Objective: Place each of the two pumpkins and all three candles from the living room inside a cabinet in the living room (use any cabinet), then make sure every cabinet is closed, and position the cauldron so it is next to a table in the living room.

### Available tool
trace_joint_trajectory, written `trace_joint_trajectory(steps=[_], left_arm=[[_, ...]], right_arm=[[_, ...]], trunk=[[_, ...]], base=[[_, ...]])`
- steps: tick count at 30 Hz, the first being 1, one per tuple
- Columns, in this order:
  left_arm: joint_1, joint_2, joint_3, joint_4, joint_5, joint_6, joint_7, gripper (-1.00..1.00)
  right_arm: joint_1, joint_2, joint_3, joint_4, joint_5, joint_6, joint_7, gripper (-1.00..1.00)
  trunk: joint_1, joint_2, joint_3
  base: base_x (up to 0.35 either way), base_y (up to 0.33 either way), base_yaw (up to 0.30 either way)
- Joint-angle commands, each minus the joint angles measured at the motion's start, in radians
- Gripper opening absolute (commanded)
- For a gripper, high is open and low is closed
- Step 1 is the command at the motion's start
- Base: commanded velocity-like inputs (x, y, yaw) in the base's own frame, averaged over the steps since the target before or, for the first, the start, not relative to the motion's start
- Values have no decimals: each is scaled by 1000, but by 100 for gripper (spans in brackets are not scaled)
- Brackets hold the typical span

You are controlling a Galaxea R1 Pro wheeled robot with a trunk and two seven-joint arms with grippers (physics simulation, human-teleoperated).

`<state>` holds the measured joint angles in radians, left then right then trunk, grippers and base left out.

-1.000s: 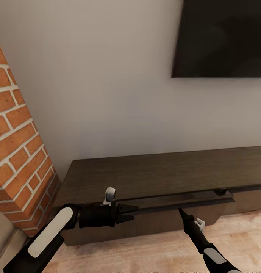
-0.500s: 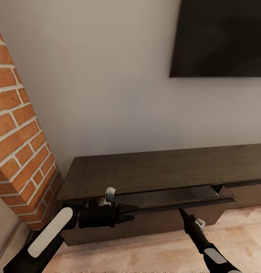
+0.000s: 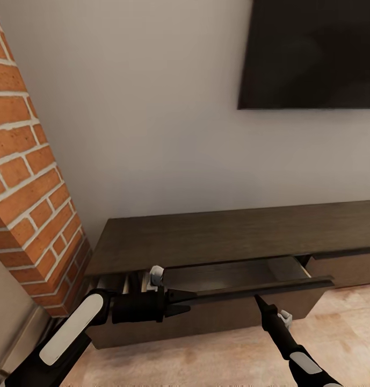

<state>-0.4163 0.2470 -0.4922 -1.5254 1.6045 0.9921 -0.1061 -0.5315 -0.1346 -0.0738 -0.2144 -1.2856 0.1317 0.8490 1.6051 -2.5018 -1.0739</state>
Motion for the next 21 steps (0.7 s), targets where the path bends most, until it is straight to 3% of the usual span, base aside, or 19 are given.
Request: trace_joint_trajectory(steps=[1, 21], left_arm=[[-1, 0, -1, 1, -9, 0, -10, 100], [-1, 0, 0, 1, -9, 0, -10, 100]], right_arm=[[-1, 1, 19, -2, 5, 13, 4, -100], [-1, 1, 19, -2, 5, 13, 4, -100]], trunk=[[-1, 0, -1], [-1, 0, -1]], base=[[-147, 0, 0], [-100, 0, 0]])
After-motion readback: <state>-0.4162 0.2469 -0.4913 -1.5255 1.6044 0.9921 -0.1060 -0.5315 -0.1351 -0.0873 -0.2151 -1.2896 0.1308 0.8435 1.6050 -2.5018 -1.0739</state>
